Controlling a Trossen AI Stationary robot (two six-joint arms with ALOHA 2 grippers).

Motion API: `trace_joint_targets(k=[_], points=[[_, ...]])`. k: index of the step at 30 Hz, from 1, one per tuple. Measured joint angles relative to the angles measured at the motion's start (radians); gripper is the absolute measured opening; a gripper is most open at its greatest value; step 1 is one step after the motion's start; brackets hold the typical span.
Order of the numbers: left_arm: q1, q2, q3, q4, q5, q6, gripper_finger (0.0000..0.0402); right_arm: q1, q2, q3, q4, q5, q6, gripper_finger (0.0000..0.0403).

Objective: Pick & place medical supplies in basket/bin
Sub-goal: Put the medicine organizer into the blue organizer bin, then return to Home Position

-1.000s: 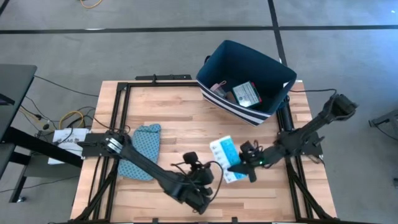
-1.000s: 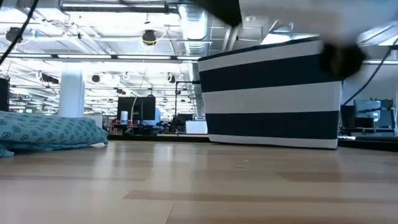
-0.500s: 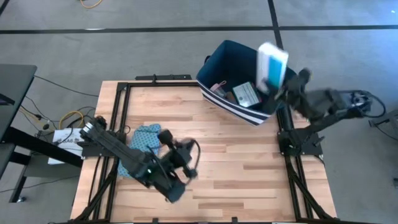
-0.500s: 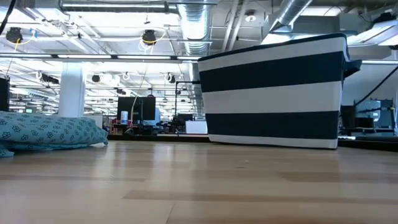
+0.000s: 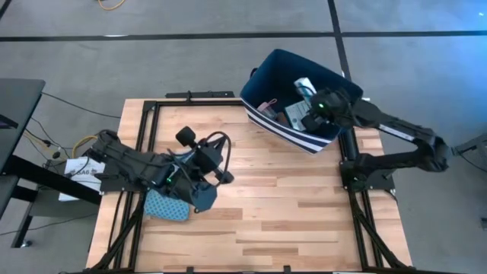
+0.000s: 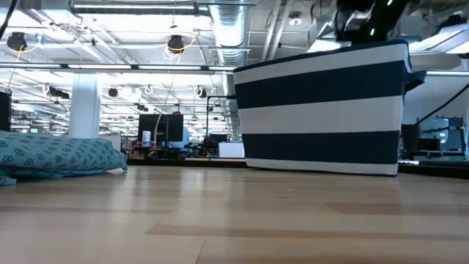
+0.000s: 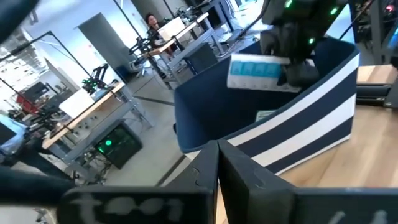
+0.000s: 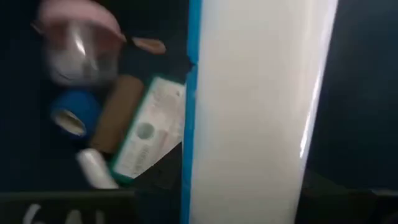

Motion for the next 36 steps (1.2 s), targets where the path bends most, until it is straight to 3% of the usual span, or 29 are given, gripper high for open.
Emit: trace_joint_targets(k=[4, 10, 14, 19, 24, 26, 30, 36], points=[[0.012, -0.002, 0.0, 0.0, 0.001, 0.029, 0.0, -0.081, 0.09, -0.001, 0.039, -0.02, -0.059, 0.0165], [0.017, -0.002, 0.0, -0.005, -0.038, 0.085, 0.0, -0.152, 0.225, 0.045, 0.042, -0.212, -0.112, 0.0216], [0.023, -0.028, 0.0, -0.048, -0.051, 0.093, 0.0, -0.164, 0.293, 0.117, -0.033, -0.21, -0.129, 0.0232], [0.028, -0.125, 0.0, -0.204, -0.059, -0.034, 0.0, -0.132, 0.298, 0.304, -0.204, -0.197, -0.143, 0.0226], [0.019, -0.25, 0.0, -0.49, 0.001, -0.301, 0.0, -0.034, 0.188, 0.496, -0.315, -0.193, -0.158, 0.0213], [0.007, -0.308, -0.047, -0.461, 0.004, -0.323, 0.0, 0.014, 0.109, 0.54, -0.332, -0.193, -0.15, 0.0208], [-0.088, -0.441, -0.207, -0.447, 0.005, -0.242, 0.0, 0.157, -0.095, 0.542, -0.34, -0.197, -0.131, 0.0198], [-0.262, -0.645, -0.604, -0.386, -0.056, -0.445, 0.0, 0.412, -0.42, 0.359, -0.276, -0.264, 0.066, 0.0184]])
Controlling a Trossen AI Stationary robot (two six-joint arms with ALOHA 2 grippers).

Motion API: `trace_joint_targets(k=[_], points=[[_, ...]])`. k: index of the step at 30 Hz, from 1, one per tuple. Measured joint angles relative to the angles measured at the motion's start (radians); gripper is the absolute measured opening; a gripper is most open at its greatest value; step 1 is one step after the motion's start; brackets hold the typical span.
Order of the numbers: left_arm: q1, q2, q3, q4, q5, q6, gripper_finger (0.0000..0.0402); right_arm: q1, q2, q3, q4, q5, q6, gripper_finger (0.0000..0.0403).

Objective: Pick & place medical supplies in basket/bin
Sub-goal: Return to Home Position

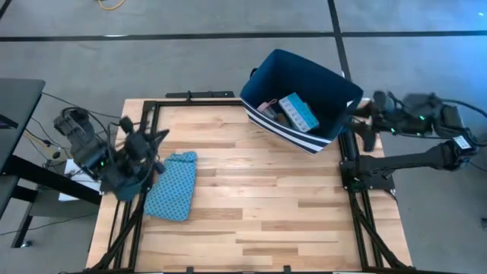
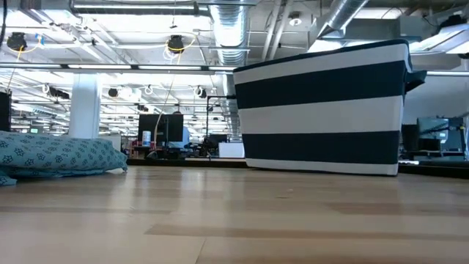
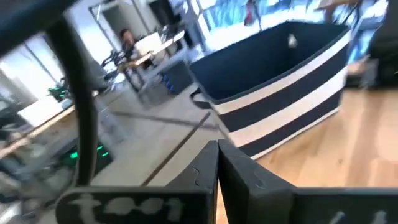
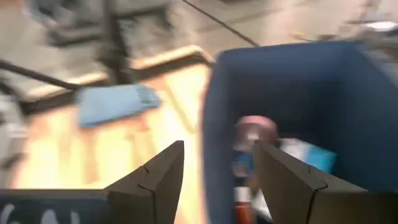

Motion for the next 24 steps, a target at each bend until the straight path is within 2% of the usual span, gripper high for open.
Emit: trace_joint_targets(k=[3, 5, 8, 11, 15, 17, 20, 22, 24], points=[[-0.075, -0.097, -0.214, 0.106, -0.035, -0.079, 0.0, 0.095, -0.199, -0.173, 0.143, 0.002, 0.018, 0.0177], [-0.132, -0.159, -0.329, 0.196, -0.065, -0.117, 0.0, 0.139, -0.335, -0.277, 0.257, -0.035, -0.01, 0.0175], [-0.223, -0.237, -0.459, 0.334, -0.159, -0.142, 0.0, 0.18, -0.505, -0.438, 0.416, -0.078, -0.021, 0.0173], [-0.304, -0.29, -0.531, 0.41, -0.187, -0.144, 0.0, 0.188, -0.652, -0.579, 0.483, -0.095, -0.03, 0.0173], [-0.362, -0.316, -0.551, 0.465, -0.19, -0.139, 0.0, 0.185, -0.644, -0.66, 0.415, -0.093, -0.046, 0.0173], [-0.38, -0.325, -0.542, 0.468, -0.19, -0.136, 0.0, 0.185, -0.597, -0.67, 0.503, -0.09, -0.055, 0.0173], [-0.393, -0.332, -0.536, 0.513, -0.189, -0.134, 0.0, 0.185, -0.551, -0.726, 0.542, -0.095, -0.064, 0.0173], [-0.393, -0.322, -0.535, 0.57, -0.153, -0.103, 0.0, 0.187, -0.538, -0.764, 0.664, -0.098, -0.107, 0.0173], [-0.393, -0.301, -0.535, 0.665, -0.102, -0.032, 0.0, 0.192, -0.535, -0.808, 0.71, -0.104, -0.132, 0.0172]])
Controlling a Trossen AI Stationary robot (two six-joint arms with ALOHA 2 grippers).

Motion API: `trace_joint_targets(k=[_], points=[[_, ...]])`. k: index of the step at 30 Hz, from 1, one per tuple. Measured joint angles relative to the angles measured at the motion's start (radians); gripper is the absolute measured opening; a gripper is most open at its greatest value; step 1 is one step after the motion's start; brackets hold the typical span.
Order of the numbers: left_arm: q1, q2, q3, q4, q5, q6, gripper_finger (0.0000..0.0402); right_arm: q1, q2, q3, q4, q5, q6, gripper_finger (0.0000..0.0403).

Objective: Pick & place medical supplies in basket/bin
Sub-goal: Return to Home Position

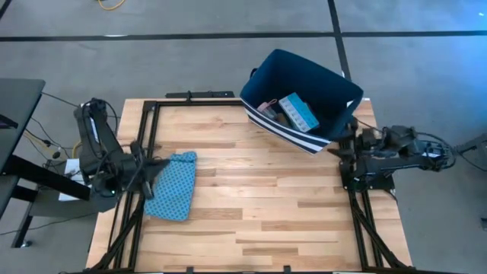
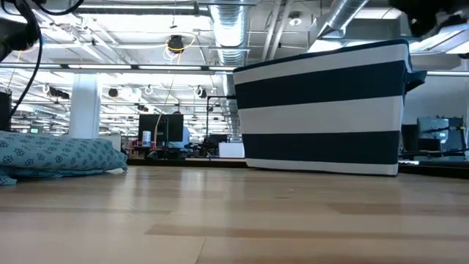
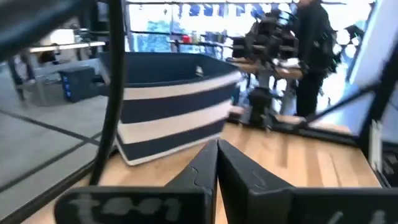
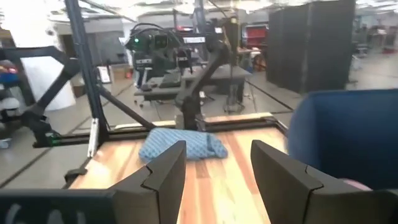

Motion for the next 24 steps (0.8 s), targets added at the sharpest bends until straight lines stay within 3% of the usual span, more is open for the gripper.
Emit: trace_joint_targets(k=[3, 5, 9, 12, 15, 19, 24], points=[[0.002, 0.034, -0.001, 0.202, 0.076, 0.208, 0.0, 0.009, 0.009, -0.075, 0.092, -0.008, -0.015, 0.0172], [0.017, 0.049, -0.001, 0.355, 0.18, 0.375, 0.0, 0.014, 0.008, -0.116, 0.141, -0.011, -0.035, 0.0173], [0.114, 0.057, -0.001, 0.636, 0.503, 0.769, 0.0, 0.015, 0.004, -0.177, 0.164, -0.015, -0.082, 0.0173], [0.212, 0.012, -0.001, 0.665, 0.724, 0.98, 0.0, 0.014, -0.007, -0.192, 0.177, -0.015, -0.126, 0.0173], [0.33, -0.078, -0.001, 0.59, 0.829, 1.047, 0.0, 0.014, -0.037, -0.196, 0.188, -0.039, -0.14, 0.0173], [0.488, -0.231, -0.042, 0.523, 0.918, 0.984, 0.0, 0.014, -0.103, -0.198, 0.169, -0.072, -0.11, 0.0172], [0.598, -0.429, -0.263, 0.698, 1.139, 1.032, 0.0, 0.014, -0.12, -0.227, 0.218, -0.076, -0.103, 0.0173]])
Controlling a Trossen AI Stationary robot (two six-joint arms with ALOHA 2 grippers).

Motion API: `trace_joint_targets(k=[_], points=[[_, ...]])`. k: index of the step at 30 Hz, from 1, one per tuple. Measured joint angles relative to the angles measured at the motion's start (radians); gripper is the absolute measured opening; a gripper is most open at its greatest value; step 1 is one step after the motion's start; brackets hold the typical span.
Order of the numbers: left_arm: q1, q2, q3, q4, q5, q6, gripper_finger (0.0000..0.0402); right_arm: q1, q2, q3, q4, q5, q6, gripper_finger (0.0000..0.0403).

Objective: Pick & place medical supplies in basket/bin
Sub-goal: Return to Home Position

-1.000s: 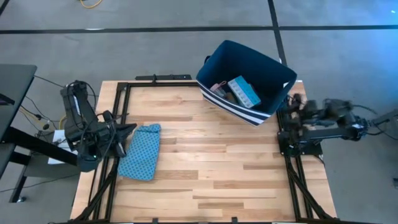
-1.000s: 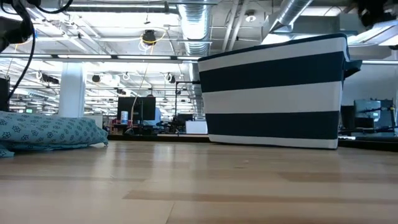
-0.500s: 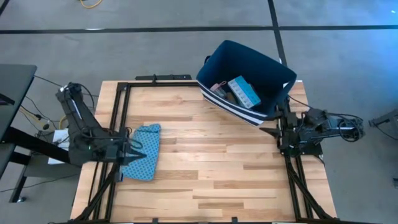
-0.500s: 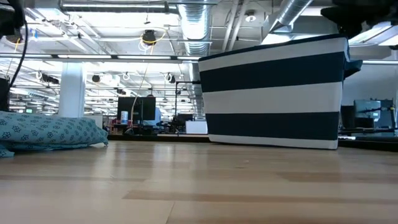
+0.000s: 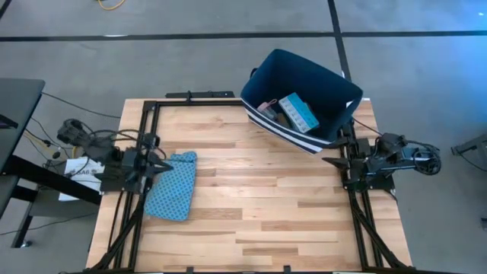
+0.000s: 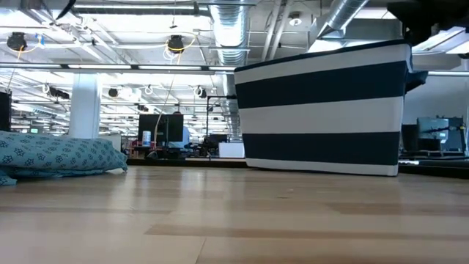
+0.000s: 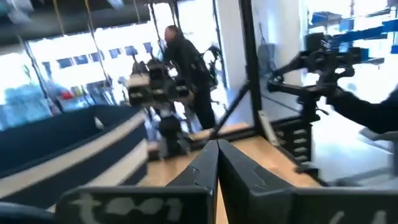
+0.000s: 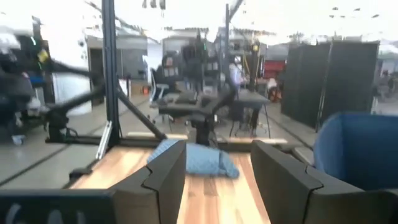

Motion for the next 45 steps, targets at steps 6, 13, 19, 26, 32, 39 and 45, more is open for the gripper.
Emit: trace_joint_targets(k=[6, 13, 19, 26, 32, 39, 45], points=[[0.071, -0.173, -0.235, 0.204, 0.079, 0.071, 0.0, 0.0, 0.0, -0.087, 0.154, 0.0, -0.037, 0.0173], [0.109, -0.3, -0.35, 0.219, 0.098, 0.082, 0.0, 0.0, 0.0, -0.114, 0.172, -0.01, -0.022, 0.0173], [0.135, -0.298, -0.384, 0.218, 0.109, 0.074, 0.0, 0.0, 0.0, -0.127, 0.18, -0.111, -0.022, 0.0173], [0.157, -0.298, -0.384, 0.235, 0.149, 0.13, 0.0, 0.0, 0.003, -0.034, 0.064, -0.162, -0.036, 0.0173], [0.2, -0.302, -0.384, 0.208, 0.167, 0.158, 0.0, 0.001, 0.002, -0.011, -0.008, -0.246, 0.0, 0.0173], [0.288, -0.302, -0.384, 0.211, 0.205, 0.132, 0.0, 0.056, 0.003, -0.021, 0.129, -0.398, -0.105, 0.0173], [0.339, -0.302, -0.384, 0.183, 0.237, 0.107, 0.0, 0.141, 0.002, 0.009, 0.118, -0.507, -0.129, 0.0173]])
